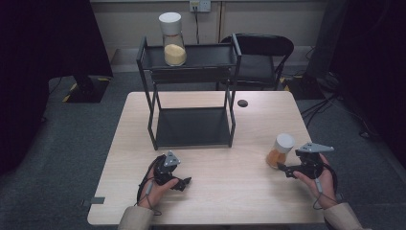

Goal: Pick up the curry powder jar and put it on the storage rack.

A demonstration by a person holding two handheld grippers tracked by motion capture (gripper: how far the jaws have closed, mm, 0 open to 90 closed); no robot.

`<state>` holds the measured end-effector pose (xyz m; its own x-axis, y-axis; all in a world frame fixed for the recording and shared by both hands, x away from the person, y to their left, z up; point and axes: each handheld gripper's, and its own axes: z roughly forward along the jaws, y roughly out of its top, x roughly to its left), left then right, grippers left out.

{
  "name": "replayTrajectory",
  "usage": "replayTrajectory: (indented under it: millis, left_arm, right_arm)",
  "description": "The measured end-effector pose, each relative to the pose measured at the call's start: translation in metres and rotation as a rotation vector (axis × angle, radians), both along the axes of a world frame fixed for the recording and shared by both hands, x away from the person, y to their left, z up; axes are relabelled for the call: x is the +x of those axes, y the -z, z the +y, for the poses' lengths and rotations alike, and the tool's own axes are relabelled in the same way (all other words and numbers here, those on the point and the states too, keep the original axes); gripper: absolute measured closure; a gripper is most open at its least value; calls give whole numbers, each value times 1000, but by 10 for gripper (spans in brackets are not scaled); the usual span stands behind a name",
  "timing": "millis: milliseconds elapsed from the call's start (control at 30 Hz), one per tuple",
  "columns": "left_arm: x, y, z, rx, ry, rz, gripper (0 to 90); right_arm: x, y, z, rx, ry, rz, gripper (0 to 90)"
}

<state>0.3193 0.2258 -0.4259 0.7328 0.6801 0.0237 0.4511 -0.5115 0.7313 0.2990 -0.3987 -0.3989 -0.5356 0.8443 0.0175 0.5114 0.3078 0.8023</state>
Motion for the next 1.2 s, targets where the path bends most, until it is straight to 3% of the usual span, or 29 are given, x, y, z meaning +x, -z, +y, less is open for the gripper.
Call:
replayTrajectory:
  millis: [233,333,600,733,867,967,1200]
  left_arm:
    - [0,0,0,0,0,0,0]
    - [0,0,0,0,0,0,0]
    - [0,0,0,0,0,0,0]
    - [0,0,0,0,0,0,0]
    - [0,0,0,-1,0,0,0]
    - [0,0,0,0,0,0,0]
    - [0,0,0,-1,0,0,0]
  right_arm:
    - [9,-3,3,45,-19,-23,30]
    - [14,-3,4,45,-42,-33,81]
    - [24,6,3,100,-53,-64,175]
    - [25,8,6,90,-65,-77,255]
    - [26,11,6,110,-65,-95,324]
    - [28,10,5,118,-65,-94,335]
    - [33,1,10,84,-80,-82,341]
